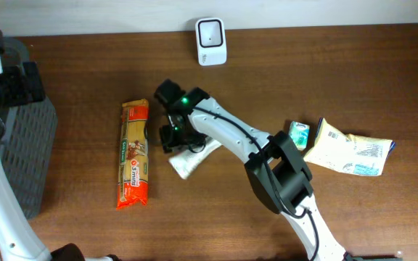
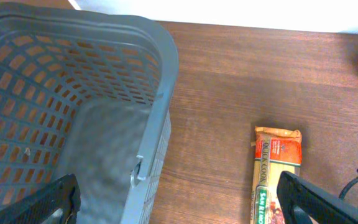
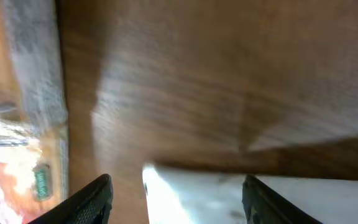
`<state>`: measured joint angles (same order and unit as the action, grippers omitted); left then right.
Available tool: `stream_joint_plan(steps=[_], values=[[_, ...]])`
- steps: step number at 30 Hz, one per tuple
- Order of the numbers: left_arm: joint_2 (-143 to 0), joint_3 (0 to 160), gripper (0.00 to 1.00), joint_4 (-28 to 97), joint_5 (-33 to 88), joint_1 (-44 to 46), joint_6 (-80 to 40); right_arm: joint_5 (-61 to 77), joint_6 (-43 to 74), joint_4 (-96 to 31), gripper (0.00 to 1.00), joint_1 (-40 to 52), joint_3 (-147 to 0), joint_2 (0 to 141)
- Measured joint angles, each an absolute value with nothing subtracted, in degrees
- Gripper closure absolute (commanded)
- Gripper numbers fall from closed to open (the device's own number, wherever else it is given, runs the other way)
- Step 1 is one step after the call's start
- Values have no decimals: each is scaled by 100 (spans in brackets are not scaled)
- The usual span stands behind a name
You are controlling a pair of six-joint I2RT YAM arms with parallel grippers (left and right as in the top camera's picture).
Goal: Scan the item barcode
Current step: 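Move the right gripper to the white Pantene tube and grasp it, then lift the Pantene tube and hold it in front of the scanner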
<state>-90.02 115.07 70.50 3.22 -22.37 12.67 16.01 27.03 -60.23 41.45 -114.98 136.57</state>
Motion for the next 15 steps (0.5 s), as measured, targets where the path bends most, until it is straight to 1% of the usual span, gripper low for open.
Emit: stream_joint_plan(steps=[2, 4, 7, 10, 11, 12, 13, 14, 15], values=[[-9002, 11507, 1, 7050, 322, -2237, 1267, 1614, 2484, -6499, 32, 4093, -11419, 13659], [-9002, 11507, 1, 7050, 322, -2237, 1267, 1645, 1918, -7140, 32, 3837, -11421, 13659], [-9002, 11507, 1, 7050, 322, -2237, 1267, 1741, 1033, -7620, 30, 3420, -11732, 13631], [-9002, 11507, 1, 7050, 322, -2237, 1267, 1612, 274, -8318, 21, 3282, -12422, 13214], [-9002, 11507, 1, 7050, 322, -2237, 1267, 1426, -45, -8586, 18, 3114, -12540, 13026], [-9002, 11507, 1, 7050, 325, -2237, 1267, 1269, -569, -8930, 16, 2661, -12564, 12849], [-9002, 11507, 1, 7050, 325, -2237, 1267, 1184, -812, -9045, 16, 2408, -12499, 12842], [-9002, 11507, 1, 7050, 325, -2237, 1267, 1194, -1072, -9000, 16, 2178, -12304, 12835], [-9002, 11507, 1, 7052, 325, -2237, 1267, 1337, -1490, -8971, 16, 1962, -11782, 12842]])
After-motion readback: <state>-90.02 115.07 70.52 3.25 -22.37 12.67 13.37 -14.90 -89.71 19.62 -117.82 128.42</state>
